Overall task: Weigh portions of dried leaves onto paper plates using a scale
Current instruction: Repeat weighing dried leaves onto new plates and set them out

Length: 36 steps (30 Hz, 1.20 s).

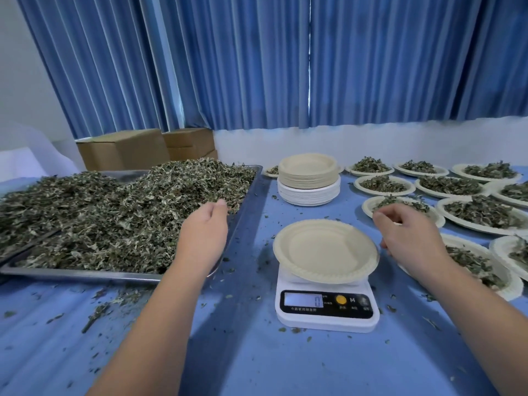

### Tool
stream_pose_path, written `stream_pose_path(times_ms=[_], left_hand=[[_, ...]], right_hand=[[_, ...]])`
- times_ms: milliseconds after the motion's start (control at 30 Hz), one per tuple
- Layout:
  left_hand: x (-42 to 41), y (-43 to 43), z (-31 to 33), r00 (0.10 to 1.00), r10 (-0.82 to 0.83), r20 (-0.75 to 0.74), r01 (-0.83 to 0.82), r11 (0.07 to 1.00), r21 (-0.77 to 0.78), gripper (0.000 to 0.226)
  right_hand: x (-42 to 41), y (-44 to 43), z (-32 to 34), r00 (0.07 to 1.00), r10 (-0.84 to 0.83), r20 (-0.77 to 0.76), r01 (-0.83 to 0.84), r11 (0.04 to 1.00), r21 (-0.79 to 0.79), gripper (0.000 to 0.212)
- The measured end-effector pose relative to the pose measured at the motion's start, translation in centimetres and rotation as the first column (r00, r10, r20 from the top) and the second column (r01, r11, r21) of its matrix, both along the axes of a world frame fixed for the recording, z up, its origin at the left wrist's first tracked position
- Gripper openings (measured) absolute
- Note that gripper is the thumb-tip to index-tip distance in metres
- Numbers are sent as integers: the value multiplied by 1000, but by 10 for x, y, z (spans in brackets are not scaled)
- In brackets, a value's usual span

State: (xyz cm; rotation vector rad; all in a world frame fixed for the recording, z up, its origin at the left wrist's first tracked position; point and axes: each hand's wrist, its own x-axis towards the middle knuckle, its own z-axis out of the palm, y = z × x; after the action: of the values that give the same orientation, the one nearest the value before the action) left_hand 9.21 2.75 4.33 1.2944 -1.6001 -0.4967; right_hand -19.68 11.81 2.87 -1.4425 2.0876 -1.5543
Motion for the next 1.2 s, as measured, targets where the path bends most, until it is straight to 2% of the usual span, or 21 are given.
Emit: stream_pose_path(times_ms=[33,100,167,233,267,333,400,467,500,600,667,767,833,900,1067,1200], left_hand=[[7,-5,-2,984,6,178,-8,1000,8,47],[17,-13,-6,884,-83,461,35,993,113,59],[25,-18,-10,776,-263,573,76,941,330,71],[30,-22,-10,717,-355,600,43,881,471,85],[30,-24,-7,710,-356,608,36,880,473,91],[30,-30,2,748,-307,588,62,915,399,98],[31,-34,10,785,-221,579,61,957,282,92],[33,-38,11,721,-157,675,48,983,177,85],[34,-39,8,672,-165,722,55,983,174,82],[39,-36,-4,594,-305,745,41,936,350,83],[43,-36,-8,573,-325,753,18,923,384,88],[45,-35,-5,588,-256,768,63,960,272,78],[47,-36,-2,595,-150,790,77,989,130,67],[48,-36,-3,597,-95,797,91,995,51,68],[40,-29,-14,597,-326,733,82,934,348,82],[40,-24,-12,574,-314,756,114,945,305,87]], right_hand=[[0,0,1,1000,4,-5,-4,1000,-5,15],[1,-1,1,1000,14,-10,-14,1000,-12,16],[1,-1,0,1000,26,-8,-26,1000,-15,17],[1,-1,0,999,34,-13,-34,999,-15,17],[0,-1,0,999,34,-7,-34,999,-19,17],[0,-1,0,999,36,18,-35,999,-31,16],[-1,-1,-1,999,36,26,-35,999,-34,15],[-2,-1,-1,999,37,27,-36,999,-31,15],[-2,-1,-1,999,40,30,-39,999,-33,14],[-2,-1,-1,998,51,20,-50,998,-36,13],[-2,-1,-1,999,52,12,-51,998,-37,12],[-3,-2,-2,999,45,9,-45,998,-31,11],[-3,-2,-2,999,39,-5,-39,999,-26,12],[-3,-2,-2,999,37,-18,-37,999,-22,12],[-3,-1,0,999,28,-40,-30,999,-29,12],[-3,0,1,999,18,-35,-20,999,-40,11]])
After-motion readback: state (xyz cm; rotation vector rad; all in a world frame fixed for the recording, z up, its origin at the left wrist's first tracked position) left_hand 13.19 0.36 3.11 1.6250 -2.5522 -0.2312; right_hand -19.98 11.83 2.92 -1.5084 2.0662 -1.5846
